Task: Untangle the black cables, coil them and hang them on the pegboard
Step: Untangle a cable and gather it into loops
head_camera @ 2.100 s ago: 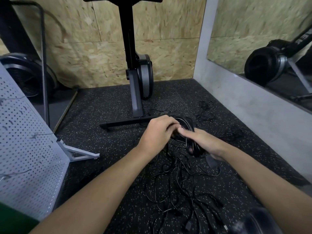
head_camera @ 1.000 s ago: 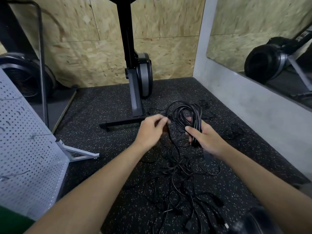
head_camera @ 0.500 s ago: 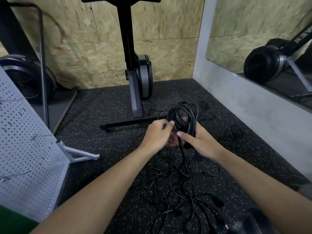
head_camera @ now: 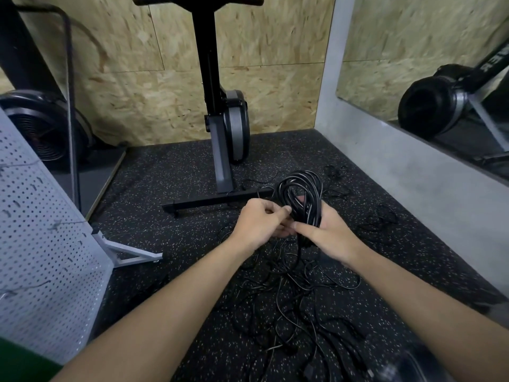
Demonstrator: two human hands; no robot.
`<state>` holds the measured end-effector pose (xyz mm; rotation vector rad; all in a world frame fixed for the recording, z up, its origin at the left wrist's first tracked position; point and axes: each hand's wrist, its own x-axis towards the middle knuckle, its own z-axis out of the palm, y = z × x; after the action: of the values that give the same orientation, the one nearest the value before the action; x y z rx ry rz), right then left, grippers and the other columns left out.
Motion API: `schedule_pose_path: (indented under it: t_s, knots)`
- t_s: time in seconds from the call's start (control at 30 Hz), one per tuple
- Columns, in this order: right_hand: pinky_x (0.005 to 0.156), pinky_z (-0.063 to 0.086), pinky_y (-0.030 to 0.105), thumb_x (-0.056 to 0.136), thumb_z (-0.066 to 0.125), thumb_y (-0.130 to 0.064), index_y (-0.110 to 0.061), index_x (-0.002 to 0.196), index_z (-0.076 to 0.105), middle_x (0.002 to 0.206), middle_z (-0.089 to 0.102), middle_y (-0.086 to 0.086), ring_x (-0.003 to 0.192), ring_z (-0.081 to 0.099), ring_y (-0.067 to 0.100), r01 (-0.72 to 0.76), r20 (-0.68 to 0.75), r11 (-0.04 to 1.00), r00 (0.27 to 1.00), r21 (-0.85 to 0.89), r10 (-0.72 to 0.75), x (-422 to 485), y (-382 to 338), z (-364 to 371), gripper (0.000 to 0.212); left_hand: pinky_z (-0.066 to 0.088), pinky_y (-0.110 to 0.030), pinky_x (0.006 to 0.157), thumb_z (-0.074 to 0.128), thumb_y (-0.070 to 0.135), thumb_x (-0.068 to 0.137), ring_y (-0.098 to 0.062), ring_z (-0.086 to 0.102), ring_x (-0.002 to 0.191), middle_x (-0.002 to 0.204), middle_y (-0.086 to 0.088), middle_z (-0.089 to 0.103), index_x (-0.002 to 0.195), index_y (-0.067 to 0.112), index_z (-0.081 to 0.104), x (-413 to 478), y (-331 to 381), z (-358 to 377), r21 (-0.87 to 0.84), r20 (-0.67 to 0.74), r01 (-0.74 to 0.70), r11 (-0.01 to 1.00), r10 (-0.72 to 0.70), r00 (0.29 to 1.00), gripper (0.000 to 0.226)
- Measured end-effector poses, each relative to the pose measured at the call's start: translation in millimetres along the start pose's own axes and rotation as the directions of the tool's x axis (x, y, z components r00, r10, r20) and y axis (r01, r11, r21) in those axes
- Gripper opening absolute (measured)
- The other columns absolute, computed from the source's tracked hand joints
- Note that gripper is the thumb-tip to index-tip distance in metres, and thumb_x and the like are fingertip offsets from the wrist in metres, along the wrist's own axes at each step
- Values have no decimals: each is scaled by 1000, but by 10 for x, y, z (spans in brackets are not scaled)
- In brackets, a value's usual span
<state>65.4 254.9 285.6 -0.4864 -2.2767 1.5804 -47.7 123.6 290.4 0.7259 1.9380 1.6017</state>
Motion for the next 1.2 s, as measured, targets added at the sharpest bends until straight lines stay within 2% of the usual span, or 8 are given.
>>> schedule_pose_path:
  t_s: [0.17, 0.33, 0.5, 0.63, 0.87, 1.03, 1.13, 1.2]
  knots:
    - [96, 57, 39, 94, 72, -7, -30, 120, 60, 103, 78, -1, 95, 75, 15, -23, -59, 998, 998, 62, 27, 39, 4, -7, 37, 59, -40, 91, 57, 32, 101, -20, 77, 86, 83, -1, 79, 85, 11, 75, 18, -100, -43, 169, 1, -77, 983, 78, 997, 32]
    - [85, 61, 43, 96, 70, -4, -18, 133, 55, 90, 76, 8, 85, 75, 26, -99, -52, 943, 991, 317, 122, 55, 2, -16, 43, 52, -35, 105, 55, 7, 99, -11, 65, 115, 124, 4, 68, 124, 26, 65, 30, -405, -71, 370, 331, -83, 925, -48, 942, 33]
    - [76, 64, 41, 95, 70, 0, -13, 138, 54, 103, 71, 21, 84, 72, 29, -75, -19, 891, 995, 448, 94, 43, -51, -53, 48, 42, -13, 59, 50, 6, 104, 6, 56, 58, 98, 6, 72, 113, 17, 76, -7, -603, -3, 518, 427, -26, 855, -232, 874, 30]
    - [78, 65, 43, 94, 69, 3, -20, 131, 57, 104, 75, 19, 84, 73, 29, -51, -87, 876, 991, 479, 106, 53, -38, -135, 45, 49, -25, 87, 61, 16, 100, -7, 66, 95, 110, 4, 77, 101, 24, 78, 13, -695, -52, 619, 465, -47, 784, -317, 827, 19]
    - [86, 63, 42, 95, 71, -3, -23, 129, 57, 103, 77, 9, 81, 76, 22, -114, -261, 982, 954, 149, 150, 126, 173, -297, 42, 42, -12, 65, 69, 29, 100, 5, 60, 71, 88, 10, 71, 100, 19, 76, 34, -663, -208, 618, 333, -248, 746, 37, 942, 12]
    - [95, 56, 51, 93, 71, -18, -33, 115, 59, 92, 76, -4, 78, 74, 15, -167, -205, 959, 971, -228, 121, 172, 376, -312, 29, 53, -28, 85, 73, 34, 96, -2, 63, 90, 97, 13, 69, 102, 22, 76, -4, -468, -85, 583, 299, -428, 691, 308, 903, 13]
    - [94, 57, 54, 95, 71, -41, -34, 110, 61, 89, 76, -2, 84, 74, 17, -162, -109, 975, 983, -155, 146, 176, 384, -282, 19, 55, -33, 86, 78, 35, 91, -2, 65, 92, 94, 15, 70, 98, 25, 74, 1, -416, -80, 526, 174, -440, 728, 414, 893, 13]
    - [95, 58, 50, 93, 65, -60, -31, 113, 62, 94, 76, -1, 91, 73, 17, -158, -22, 979, 987, -129, 156, 153, 332, -269, 35, 57, -36, 82, 82, 37, 88, -4, 67, 88, 89, 16, 71, 93, 27, 70, 12, -404, -102, 491, 80, -409, 769, 428, 900, 16]
